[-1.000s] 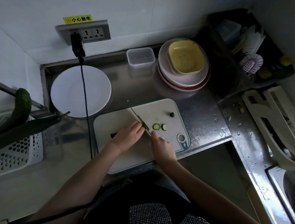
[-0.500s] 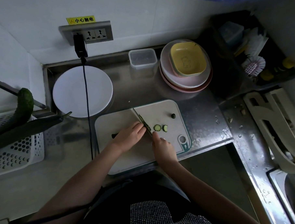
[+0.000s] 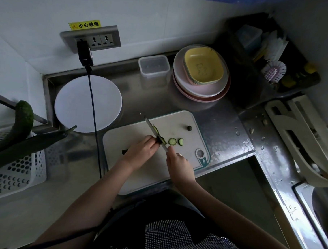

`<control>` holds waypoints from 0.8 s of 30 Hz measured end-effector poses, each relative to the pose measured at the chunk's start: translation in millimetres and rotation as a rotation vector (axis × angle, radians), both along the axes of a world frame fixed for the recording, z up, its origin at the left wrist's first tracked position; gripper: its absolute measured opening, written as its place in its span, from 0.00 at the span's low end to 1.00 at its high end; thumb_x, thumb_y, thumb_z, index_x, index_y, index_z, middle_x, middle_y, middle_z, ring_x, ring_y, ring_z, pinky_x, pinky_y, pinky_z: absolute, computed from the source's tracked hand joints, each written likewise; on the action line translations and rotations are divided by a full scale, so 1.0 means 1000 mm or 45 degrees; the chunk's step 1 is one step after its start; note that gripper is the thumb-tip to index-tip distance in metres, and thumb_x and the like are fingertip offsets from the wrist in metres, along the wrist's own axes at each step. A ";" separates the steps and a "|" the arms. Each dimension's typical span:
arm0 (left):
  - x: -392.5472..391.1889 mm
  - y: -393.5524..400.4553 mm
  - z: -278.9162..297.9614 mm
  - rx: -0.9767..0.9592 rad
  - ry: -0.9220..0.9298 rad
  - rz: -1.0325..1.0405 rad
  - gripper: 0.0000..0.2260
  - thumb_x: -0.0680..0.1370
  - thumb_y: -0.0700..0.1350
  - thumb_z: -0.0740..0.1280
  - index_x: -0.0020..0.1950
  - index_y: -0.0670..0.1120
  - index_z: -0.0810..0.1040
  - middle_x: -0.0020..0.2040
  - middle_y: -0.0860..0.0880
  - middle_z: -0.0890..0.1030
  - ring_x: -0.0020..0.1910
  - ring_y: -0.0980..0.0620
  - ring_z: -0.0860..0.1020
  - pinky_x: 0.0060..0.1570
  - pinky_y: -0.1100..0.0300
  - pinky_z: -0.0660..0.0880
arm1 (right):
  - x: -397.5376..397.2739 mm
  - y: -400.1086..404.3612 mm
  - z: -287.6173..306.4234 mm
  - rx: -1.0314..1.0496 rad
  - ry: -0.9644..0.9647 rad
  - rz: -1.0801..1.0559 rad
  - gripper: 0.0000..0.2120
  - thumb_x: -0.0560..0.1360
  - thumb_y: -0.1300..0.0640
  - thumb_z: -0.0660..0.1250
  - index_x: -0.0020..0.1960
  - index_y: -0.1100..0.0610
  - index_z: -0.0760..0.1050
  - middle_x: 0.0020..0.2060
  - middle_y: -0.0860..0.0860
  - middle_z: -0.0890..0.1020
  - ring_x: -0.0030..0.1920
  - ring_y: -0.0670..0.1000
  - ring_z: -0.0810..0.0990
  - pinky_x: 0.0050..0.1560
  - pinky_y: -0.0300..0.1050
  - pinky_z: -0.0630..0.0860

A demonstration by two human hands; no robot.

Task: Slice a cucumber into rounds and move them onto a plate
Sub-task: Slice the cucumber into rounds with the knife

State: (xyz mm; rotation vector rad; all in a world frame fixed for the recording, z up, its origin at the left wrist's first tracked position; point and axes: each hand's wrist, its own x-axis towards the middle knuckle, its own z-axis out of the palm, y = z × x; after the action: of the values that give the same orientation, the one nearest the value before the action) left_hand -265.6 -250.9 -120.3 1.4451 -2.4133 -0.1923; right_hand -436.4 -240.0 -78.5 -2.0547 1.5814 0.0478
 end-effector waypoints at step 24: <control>0.003 -0.003 -0.004 0.024 -0.084 -0.029 0.12 0.70 0.31 0.66 0.53 0.35 0.78 0.47 0.39 0.79 0.51 0.44 0.70 0.39 0.49 0.79 | 0.004 -0.001 -0.011 -0.041 0.148 0.118 0.09 0.81 0.61 0.54 0.60 0.58 0.63 0.41 0.58 0.80 0.40 0.62 0.81 0.35 0.50 0.71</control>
State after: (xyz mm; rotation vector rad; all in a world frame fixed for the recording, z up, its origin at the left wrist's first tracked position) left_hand -262.2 -253.5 -124.3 1.4545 -2.4881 -0.1756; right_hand -432.3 -240.9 -89.1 -2.1849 1.5630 0.1802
